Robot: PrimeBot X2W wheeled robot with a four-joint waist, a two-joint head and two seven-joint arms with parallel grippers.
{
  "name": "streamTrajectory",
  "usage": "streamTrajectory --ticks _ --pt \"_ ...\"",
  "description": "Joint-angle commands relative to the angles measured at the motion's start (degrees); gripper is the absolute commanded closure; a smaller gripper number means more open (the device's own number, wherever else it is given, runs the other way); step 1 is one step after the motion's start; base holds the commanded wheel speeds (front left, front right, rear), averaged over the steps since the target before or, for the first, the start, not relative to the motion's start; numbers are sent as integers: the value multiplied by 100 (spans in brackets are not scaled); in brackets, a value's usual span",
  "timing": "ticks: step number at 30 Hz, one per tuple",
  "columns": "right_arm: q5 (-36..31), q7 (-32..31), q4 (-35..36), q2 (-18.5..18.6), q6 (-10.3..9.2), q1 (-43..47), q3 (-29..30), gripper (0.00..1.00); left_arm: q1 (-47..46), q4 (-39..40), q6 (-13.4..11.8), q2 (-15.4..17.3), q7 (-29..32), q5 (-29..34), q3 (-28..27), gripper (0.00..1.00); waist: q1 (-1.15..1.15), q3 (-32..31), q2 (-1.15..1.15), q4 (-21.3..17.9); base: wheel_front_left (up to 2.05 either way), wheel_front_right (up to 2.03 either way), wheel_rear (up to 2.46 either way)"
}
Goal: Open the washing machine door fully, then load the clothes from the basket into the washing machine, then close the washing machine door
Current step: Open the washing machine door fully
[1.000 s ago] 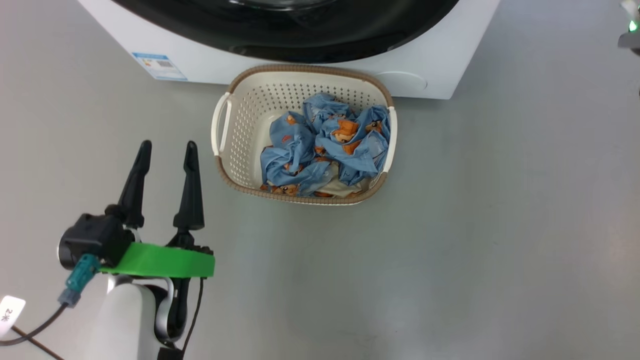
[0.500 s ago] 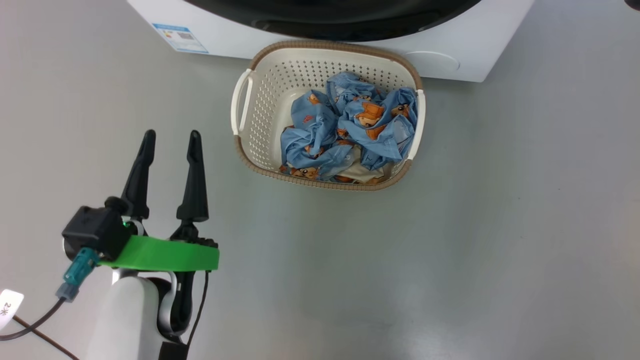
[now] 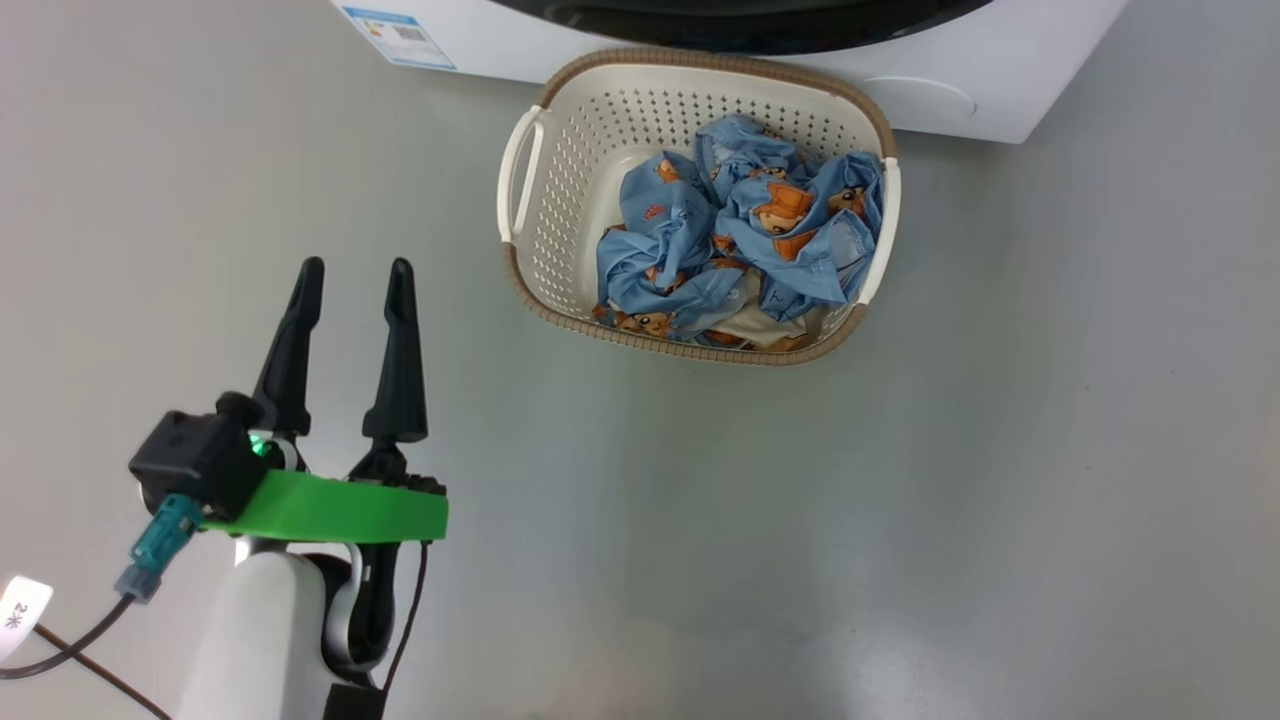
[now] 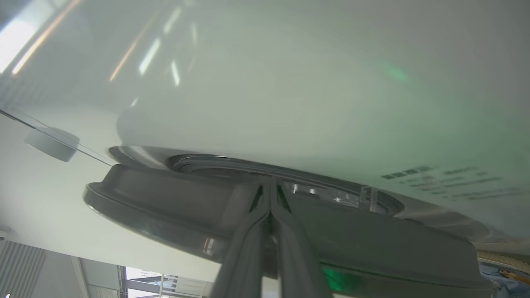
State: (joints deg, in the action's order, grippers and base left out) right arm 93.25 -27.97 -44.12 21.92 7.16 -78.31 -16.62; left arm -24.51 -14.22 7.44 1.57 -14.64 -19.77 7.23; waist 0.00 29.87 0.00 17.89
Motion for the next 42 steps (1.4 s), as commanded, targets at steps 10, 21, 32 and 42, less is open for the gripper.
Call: streamTrajectory --ticks 10,21,32,42 --pt "-100 -226 -33 -145 33 -269 -84 100 -134 203 -97 131 -36 -152 -106 0 0 172 0 165 0 0 0" --pt "-53 -566 -48 -210 33 98 -161 100 -74 124 -116 131 -36 -68 -186 0 0 -86 0 126 0 0 0" --pt "111 -907 169 -397 33 1041 -191 100 167 0 -73 131 -36 170 -359 0 0 -698 0 -4 0 0 0" --pt "306 -1174 476 -646 33 2318 -103 100 674 -180 -27 131 -36 412 -514 0 0 -1582 0 101 0 0 0"
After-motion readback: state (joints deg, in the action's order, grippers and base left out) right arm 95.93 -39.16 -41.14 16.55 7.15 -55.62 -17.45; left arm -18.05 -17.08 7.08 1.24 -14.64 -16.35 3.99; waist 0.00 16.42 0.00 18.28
